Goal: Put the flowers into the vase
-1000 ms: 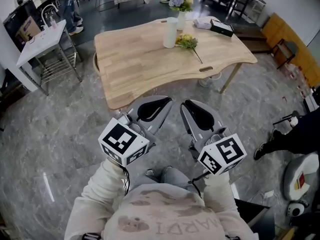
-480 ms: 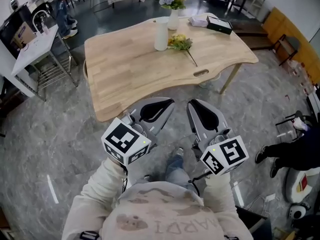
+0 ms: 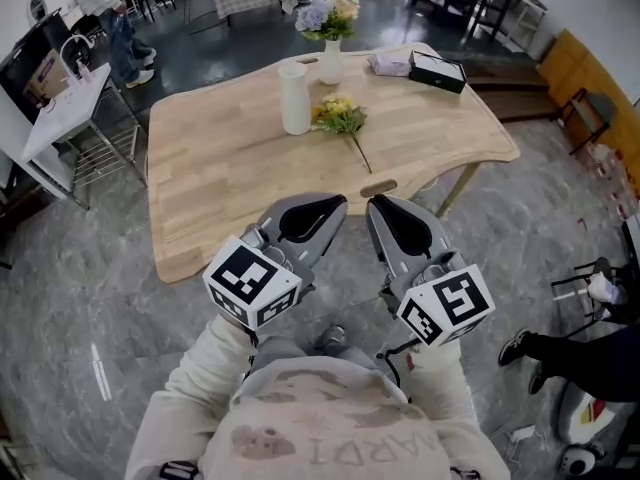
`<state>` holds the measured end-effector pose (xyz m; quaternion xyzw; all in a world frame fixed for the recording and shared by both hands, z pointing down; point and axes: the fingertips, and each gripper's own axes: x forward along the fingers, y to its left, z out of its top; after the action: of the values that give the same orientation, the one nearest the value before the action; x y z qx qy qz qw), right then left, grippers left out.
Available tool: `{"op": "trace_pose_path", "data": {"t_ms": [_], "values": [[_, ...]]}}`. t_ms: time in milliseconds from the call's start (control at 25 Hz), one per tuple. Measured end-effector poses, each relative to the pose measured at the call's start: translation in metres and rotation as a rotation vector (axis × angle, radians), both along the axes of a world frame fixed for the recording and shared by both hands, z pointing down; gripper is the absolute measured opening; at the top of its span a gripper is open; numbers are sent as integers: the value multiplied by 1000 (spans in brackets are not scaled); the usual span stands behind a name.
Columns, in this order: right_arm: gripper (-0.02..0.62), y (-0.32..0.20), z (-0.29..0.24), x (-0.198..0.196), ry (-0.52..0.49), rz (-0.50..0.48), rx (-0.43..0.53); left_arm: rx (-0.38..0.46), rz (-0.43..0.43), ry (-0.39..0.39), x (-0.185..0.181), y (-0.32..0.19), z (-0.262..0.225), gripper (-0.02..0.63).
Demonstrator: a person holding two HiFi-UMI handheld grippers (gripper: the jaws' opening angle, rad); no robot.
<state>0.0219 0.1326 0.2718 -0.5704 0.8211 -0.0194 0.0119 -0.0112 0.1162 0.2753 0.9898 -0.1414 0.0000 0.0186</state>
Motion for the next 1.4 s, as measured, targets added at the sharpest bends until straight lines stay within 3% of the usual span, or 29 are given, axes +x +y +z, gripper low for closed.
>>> {"op": "trace_pose_path", "data": {"t_ms": [440, 760, 1080, 1400], "values": [[55, -65, 32, 61, -49, 8, -61, -66, -11, -50, 55, -69, 30, 21], [54, -151, 34, 104, -38, 54, -95, -123, 17, -90, 96, -158, 60, 29], [52, -244, 30, 128, -30, 88, -114, -300, 81, -203, 128, -236, 134, 75], [52, -292, 40, 148, -21, 129, -133, -558, 24, -353, 146, -292, 238, 113]]}}
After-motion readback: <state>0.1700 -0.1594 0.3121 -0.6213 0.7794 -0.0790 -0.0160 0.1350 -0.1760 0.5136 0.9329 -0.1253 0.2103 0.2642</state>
